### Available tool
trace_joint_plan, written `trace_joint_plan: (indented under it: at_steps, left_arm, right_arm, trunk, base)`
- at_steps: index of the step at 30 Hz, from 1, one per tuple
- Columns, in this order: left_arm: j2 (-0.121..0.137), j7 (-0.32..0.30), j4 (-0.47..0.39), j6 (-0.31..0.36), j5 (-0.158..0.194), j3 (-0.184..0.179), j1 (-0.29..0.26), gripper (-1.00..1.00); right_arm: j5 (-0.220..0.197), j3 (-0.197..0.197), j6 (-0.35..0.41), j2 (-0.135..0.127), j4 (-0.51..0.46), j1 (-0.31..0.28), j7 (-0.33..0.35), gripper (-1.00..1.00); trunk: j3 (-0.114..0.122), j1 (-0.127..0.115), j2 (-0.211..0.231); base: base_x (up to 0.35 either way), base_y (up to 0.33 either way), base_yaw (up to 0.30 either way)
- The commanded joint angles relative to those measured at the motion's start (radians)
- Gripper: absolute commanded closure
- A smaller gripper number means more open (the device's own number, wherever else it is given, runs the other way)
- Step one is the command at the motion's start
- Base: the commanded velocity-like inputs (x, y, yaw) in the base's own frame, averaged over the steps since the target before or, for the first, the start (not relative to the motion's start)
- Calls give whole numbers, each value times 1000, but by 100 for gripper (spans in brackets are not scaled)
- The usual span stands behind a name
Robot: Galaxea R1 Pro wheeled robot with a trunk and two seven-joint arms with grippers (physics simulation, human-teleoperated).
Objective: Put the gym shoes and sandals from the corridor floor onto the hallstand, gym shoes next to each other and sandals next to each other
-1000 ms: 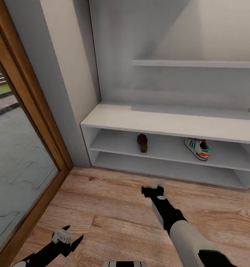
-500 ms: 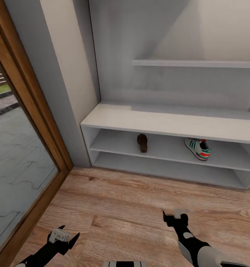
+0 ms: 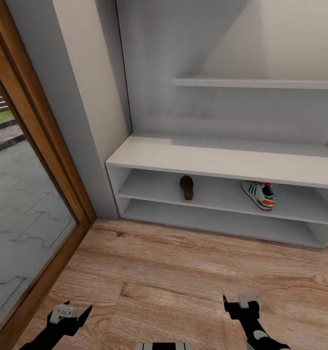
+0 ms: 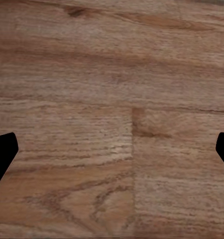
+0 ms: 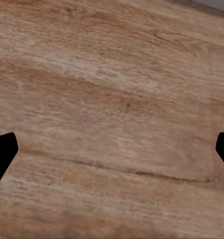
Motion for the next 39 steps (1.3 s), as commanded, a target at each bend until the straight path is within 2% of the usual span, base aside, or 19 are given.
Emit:
trace_joint_plan:
  at_steps: [1, 2, 6, 11, 12, 16, 24, 34, 39]
  left_arm:
    - [1, -1, 16, -8, -8, 29, 1, -100]
    - [1, -1, 47, -20, -9, 68, 1, -100]
    - [0, 0, 70, -52, -10, 94, 2, -100]
    - [-5, 2, 85, -85, -11, 109, 3, -100]
    - [-10, 42, 95, -101, -11, 115, 5, -100]
    - [-11, 76, 106, -105, -12, 116, 5, -100]
    - [-11, 89, 113, -105, -14, 117, 5, -100]
    - [-12, 90, 116, -105, -16, 116, 5, -100]
    - [-11, 90, 128, -106, -17, 116, 4, -100]
  right_arm:
    - [10, -9, -59, -1, 1, 37, -6, -100]
    - [10, -9, -112, -2, 1, 58, -8, -100]
    - [10, -10, -131, -2, 1, 71, -9, -100]
    - [10, -11, -141, -3, 1, 85, -15, -100]
    - [9, -12, -144, -13, 1, 99, -78, -100]
    - [9, -12, -144, -16, 1, 106, -113, -100]
    - [8, -13, -143, -16, 2, 114, -126, -100]
    - [7, -68, -142, -15, 2, 121, -127, -100]
    - [7, -74, -142, -15, 2, 122, -126, -100]
  trunk:
    - [-1, 0, 0]
    - [-1, 0, 0]
    - [-1, 0, 0]
    - [-1, 0, 0]
    - [0, 0, 0]
    - [3, 0, 0]
    - [9, 0, 0]
    - [9, 0, 0]
    - [9, 0, 0]
  base:
    - [0, 0, 0]
    - [0, 0, 0]
    - [0, 0, 0]
    - [0, 0, 0]
    - [0, 0, -158]
    - [0, 0, -190]
    - [0, 0, -243]
    - [0, 0, -284]
    - [0, 0, -287]
